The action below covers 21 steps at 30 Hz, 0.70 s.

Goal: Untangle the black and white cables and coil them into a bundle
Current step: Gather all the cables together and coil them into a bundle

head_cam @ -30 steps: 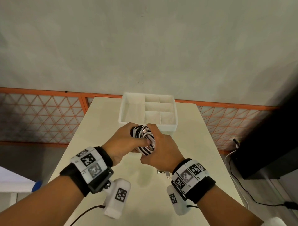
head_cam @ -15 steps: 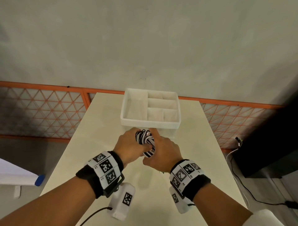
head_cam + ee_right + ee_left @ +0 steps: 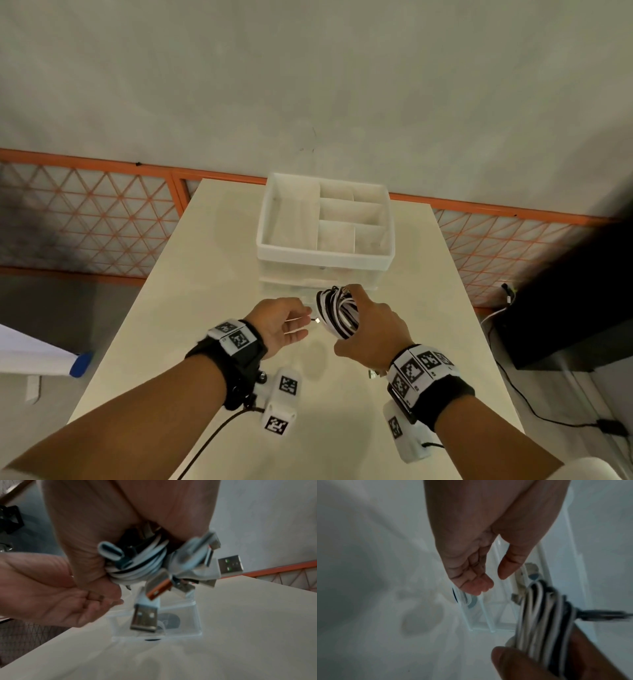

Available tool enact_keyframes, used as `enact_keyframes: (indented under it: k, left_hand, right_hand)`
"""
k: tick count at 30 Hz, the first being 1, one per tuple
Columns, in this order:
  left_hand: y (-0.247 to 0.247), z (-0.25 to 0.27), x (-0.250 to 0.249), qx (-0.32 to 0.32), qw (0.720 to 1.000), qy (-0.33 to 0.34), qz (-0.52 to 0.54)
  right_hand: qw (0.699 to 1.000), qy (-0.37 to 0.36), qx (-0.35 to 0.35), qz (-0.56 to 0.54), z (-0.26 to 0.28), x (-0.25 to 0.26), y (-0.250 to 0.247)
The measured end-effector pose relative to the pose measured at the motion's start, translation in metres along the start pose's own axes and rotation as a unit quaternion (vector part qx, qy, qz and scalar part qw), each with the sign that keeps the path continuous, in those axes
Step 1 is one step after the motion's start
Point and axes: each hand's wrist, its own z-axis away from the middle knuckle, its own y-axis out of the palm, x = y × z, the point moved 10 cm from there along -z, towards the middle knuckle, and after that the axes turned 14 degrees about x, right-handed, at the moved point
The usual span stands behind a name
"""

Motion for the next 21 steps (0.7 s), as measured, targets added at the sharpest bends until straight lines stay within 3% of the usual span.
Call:
enact_keyframes:
  k: [4,9,15,17,18,20,21]
  left_hand:
    - [0.007,-0.026,-0.003,-0.003,1.0,-0.001,-0.002]
    - [0.021,-0.04,0.008,0.048,0.992,-0.004,0.119]
    - [0.025,0.002,0.051,0.08,0.99,-0.055,0.099]
    - [0.024,0.019,0.054,0.092,0.993,-0.074,0.028]
    - [0.023,0.025,0.047,0.093,0.991,-0.076,-0.056]
    - [0.023,0.033,0.016,0.066,0.963,-0.025,-0.259]
    - [0.022,0.037,-0.007,0.032,0.936,0.03,-0.35]
  right_hand:
    - [1.0,-0.021,-0.004,-0.023,0.0,0.004,-0.005]
    - [0.999,-0.033,0.001,-0.042,0.006,0.001,-0.001]
    - [0.997,-0.039,0.01,-0.065,0.013,-0.01,-0.002]
    - [0.997,-0.045,0.011,-0.068,0.015,-0.009,-0.006]
    - [0.997,-0.048,0.011,-0.067,0.015,-0.008,-0.008]
    - [0.996,-0.054,0.011,-0.063,0.013,-0.004,-0.014]
    - [0.996,-0.058,0.01,-0.06,0.012,-0.001,-0.017]
